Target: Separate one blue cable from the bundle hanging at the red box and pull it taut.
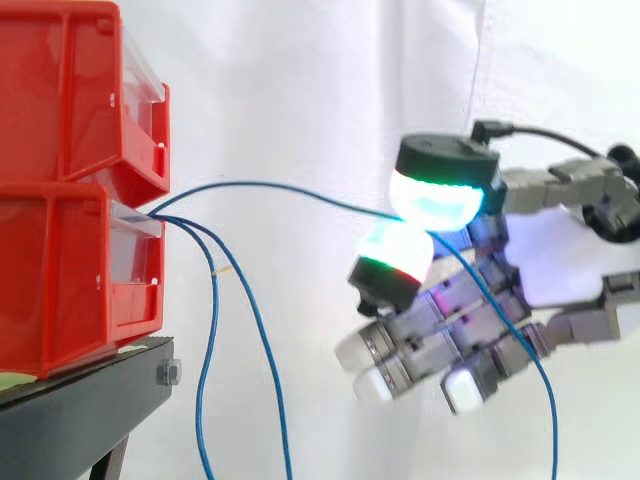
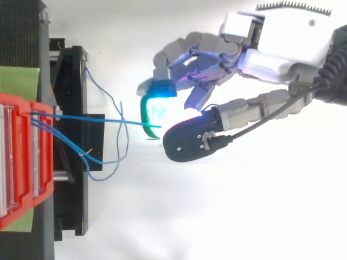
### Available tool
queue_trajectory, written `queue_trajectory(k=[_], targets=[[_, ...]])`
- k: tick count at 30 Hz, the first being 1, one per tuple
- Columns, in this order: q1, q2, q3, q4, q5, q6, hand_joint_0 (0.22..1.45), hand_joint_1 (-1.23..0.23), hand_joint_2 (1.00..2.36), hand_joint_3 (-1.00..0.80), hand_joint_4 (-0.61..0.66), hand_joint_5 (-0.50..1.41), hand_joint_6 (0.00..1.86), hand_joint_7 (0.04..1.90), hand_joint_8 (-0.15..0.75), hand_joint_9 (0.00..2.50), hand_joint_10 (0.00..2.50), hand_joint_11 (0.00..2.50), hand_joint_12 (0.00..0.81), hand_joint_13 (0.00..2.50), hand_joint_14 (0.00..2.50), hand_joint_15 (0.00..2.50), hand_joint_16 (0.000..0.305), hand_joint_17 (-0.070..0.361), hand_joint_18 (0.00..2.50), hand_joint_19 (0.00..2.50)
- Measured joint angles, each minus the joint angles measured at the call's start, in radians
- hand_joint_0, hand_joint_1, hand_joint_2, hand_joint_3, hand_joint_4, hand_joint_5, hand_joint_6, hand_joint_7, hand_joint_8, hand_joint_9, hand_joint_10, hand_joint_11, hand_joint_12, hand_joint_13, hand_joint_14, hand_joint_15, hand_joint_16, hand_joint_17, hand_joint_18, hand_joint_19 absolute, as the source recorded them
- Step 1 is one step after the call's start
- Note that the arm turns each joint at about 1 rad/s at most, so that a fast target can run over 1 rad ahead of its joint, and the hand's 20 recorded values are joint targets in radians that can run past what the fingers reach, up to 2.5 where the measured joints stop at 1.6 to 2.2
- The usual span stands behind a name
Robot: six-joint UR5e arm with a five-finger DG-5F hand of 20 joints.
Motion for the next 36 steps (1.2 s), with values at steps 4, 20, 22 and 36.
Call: queue_trajectory(k=[4, 20, 22, 36], targets=[[0.006, 0.000, -0.060, 0.082, 0.005, 0.041, 0.64, -0.78, 1.01, 0.01, 0.02, -0.14, 0.90, 1.42, 0.363, 0.63, 0.01, 0.22, 0.393, 0.64, 0.01, 0.25, 0.055, 0.123, 0.88, 0.43], [0.025, 0.000, -0.098, 0.103, 0.006, 0.028, 0.64, -0.78, 1.01, 0.02, 0.03, -0.13, 0.90, 1.43, 0.400, 0.73, 0.01, 0.30, 0.407, 0.68, 0.01, 0.29, 0.057, 0.128, 0.91, 0.44], [0.025, 0.001, -0.098, 0.102, 0.006, 0.026, 0.64, -0.78, 1.01, 0.02, 0.03, -0.13, 0.90, 1.42, 0.400, 0.74, 0.01, 0.32, 0.409, 0.68, 0.01, 0.28, 0.057, 0.129, 0.92, 0.45], [0.025, 0.000, -0.098, 0.102, 0.006, 0.022, 0.65, -0.77, 1.01, 0.03, 0.04, -0.13, 0.90, 1.43, 0.407, 0.74, 0.01, 0.32, 0.409, 0.69, 0.01, 0.29, 0.058, 0.129, 0.93, 0.44]])
